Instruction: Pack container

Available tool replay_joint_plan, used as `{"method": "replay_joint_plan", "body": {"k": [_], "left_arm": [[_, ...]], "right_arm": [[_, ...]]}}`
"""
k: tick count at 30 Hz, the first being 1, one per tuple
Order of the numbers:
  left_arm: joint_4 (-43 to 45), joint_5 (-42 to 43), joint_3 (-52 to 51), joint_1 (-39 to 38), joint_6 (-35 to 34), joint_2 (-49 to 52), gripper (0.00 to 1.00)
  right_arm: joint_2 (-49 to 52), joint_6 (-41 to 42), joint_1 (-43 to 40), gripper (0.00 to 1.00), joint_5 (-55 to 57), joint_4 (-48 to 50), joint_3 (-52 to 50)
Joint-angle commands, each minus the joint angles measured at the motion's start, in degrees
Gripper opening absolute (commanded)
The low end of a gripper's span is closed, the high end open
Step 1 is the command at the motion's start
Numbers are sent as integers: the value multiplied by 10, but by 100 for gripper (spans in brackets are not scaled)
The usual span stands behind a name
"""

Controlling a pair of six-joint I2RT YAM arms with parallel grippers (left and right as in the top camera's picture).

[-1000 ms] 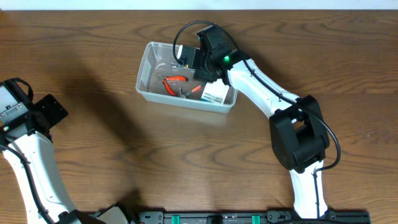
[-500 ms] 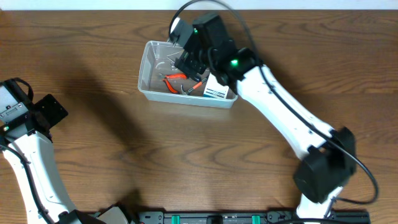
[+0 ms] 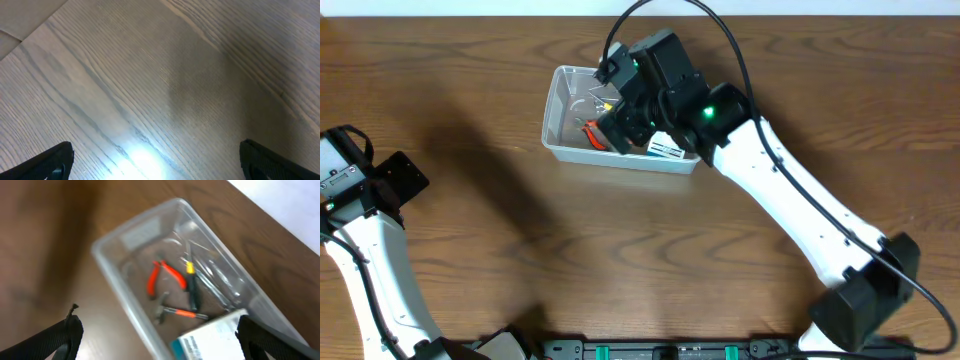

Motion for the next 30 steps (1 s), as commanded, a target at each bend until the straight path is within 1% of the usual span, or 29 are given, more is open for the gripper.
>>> {"method": "replay_joint_plan", "body": {"k": [1, 7, 13, 18, 23, 26, 30], "left_arm": [[-2, 1, 8, 2, 8, 4, 98], [-2, 1, 8, 2, 8, 4, 98], [-2, 1, 8, 2, 8, 4, 98], [-2, 1, 8, 2, 8, 4, 98], [-2, 1, 8, 2, 8, 4, 98], [-2, 1, 8, 2, 8, 4, 98], [-2, 1, 8, 2, 8, 4, 98]], "right_arm": [[-56, 16, 12, 99, 0, -3, 2], [-114, 18, -9, 99, 85, 10, 2], [-203, 19, -66, 99, 96, -8, 2], [-292, 16, -133, 99, 102, -71, 2], [-383, 10, -217, 99, 105, -171, -6], [-449, 5, -257, 99, 107, -181, -44], [-550, -3, -285, 99, 108, -144, -148]]}}
